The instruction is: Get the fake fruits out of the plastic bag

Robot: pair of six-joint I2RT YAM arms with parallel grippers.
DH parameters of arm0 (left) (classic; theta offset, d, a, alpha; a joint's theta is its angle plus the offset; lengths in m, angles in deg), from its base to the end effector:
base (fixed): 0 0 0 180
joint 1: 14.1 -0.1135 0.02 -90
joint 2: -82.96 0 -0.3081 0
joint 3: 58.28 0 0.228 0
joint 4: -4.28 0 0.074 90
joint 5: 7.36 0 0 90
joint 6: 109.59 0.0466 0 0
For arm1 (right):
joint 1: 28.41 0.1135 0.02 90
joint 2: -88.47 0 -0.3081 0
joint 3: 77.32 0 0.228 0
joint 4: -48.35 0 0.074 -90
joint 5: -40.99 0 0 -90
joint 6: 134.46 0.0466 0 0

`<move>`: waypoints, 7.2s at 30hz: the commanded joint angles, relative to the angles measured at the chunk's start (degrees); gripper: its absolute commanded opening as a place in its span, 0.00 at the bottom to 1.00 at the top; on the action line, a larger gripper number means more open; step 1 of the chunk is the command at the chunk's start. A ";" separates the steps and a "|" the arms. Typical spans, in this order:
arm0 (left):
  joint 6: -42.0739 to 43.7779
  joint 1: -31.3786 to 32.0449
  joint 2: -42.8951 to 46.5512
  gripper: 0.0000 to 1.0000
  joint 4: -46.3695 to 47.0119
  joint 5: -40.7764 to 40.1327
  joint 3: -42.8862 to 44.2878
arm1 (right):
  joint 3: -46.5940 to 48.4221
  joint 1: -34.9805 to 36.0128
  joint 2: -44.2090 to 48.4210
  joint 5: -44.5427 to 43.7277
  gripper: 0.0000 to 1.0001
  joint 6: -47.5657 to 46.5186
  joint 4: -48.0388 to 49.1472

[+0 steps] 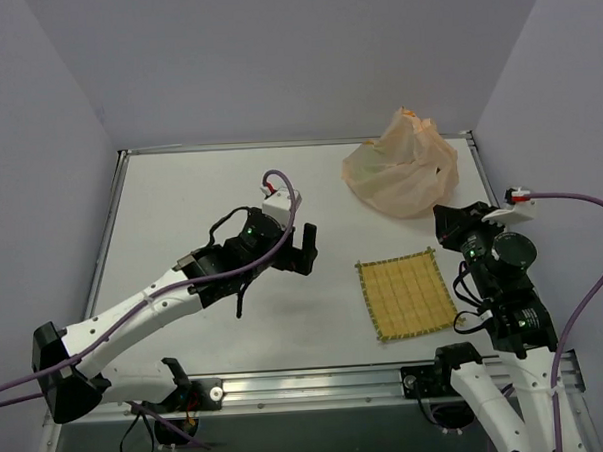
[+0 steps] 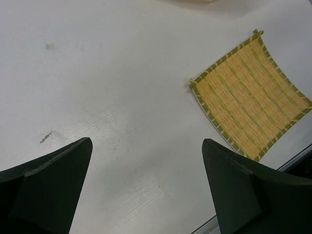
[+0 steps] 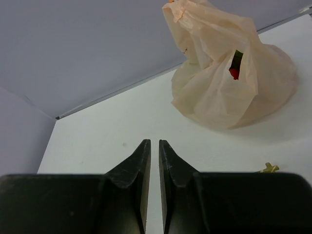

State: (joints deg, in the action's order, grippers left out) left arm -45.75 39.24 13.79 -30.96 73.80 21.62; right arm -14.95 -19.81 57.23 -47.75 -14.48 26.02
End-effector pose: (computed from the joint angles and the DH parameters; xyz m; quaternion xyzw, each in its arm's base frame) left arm 0.1512 -0.1912 0.3941 0.1565 0.8249 -0.2950 0.4561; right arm 0.0700 0.0116 0.4096 0.1125 0.6410 0.2576 0.7142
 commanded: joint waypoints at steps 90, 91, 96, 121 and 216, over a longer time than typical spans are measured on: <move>-5.92 -9.31 -49.49 0.05 41.79 21.93 39.77 | 22.14 -12.20 -47.68 -7.60 0.61 -16.61 8.63; -6.19 -9.31 -49.57 0.06 41.79 22.28 39.95 | 22.49 -13.51 -48.46 -3.58 0.61 -16.70 9.26; -6.81 -8.43 -49.75 0.30 40.56 23.52 41.00 | 21.89 -14.67 -53.48 7.51 0.51 -15.57 18.19; -3.82 -6.67 -74.42 0.67 20.61 17.98 81.85 | -2.02 -15.02 -43.03 21.42 0.00 -4.58 35.37; 0.13 -6.59 -32.79 0.59 25.03 7.80 22.18 | 49.39 -8.95 -92.42 12.19 0.06 -11.25 20.08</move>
State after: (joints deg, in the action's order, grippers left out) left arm -49.29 32.29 -27.28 -0.88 84.67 36.72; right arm 34.29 -29.06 -38.64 -35.66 -23.64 45.19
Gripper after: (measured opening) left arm 0.589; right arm 0.063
